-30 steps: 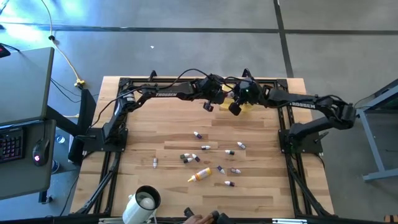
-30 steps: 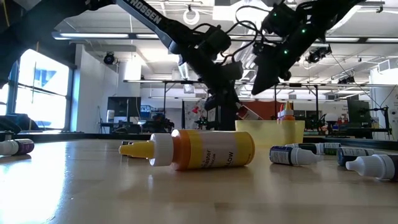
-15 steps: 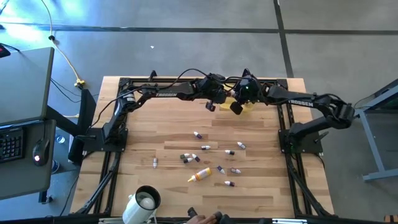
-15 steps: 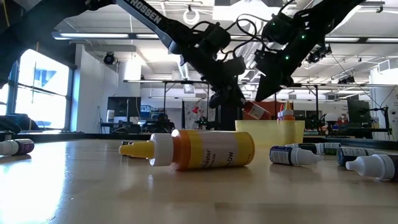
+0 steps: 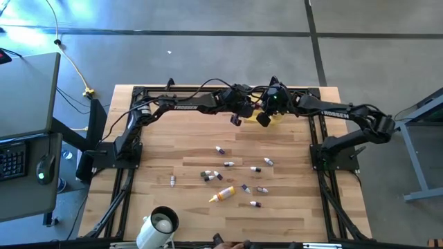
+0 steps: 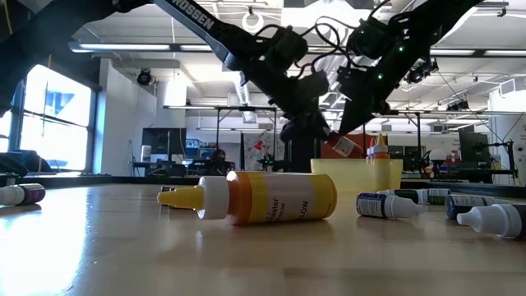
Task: Pick & Place food coloring
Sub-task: Put the big red food coloring bottle into the yellow bin
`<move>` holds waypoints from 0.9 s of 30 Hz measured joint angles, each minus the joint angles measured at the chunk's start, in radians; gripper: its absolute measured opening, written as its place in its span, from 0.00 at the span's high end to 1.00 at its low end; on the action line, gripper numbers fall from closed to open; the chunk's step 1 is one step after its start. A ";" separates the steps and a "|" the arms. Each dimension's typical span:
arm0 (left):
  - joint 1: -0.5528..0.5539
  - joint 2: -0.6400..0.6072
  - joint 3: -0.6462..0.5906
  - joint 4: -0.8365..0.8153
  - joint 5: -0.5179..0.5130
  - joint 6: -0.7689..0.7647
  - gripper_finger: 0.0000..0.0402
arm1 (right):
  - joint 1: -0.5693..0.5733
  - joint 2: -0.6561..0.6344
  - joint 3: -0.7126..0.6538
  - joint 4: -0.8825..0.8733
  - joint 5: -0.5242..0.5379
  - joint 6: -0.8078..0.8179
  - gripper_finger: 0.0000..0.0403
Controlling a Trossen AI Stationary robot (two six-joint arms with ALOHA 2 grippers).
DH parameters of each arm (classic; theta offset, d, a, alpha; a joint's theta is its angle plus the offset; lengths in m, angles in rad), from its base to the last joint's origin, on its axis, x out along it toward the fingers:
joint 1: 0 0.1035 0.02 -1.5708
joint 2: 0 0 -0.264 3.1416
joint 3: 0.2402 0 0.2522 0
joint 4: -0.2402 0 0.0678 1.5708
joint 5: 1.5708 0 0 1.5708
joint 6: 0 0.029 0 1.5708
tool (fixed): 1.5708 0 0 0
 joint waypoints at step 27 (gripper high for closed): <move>-0.015 0.000 0.000 0.021 0.008 0.000 0.70 | 0.001 0.001 -0.002 -0.008 -0.014 0.018 1.00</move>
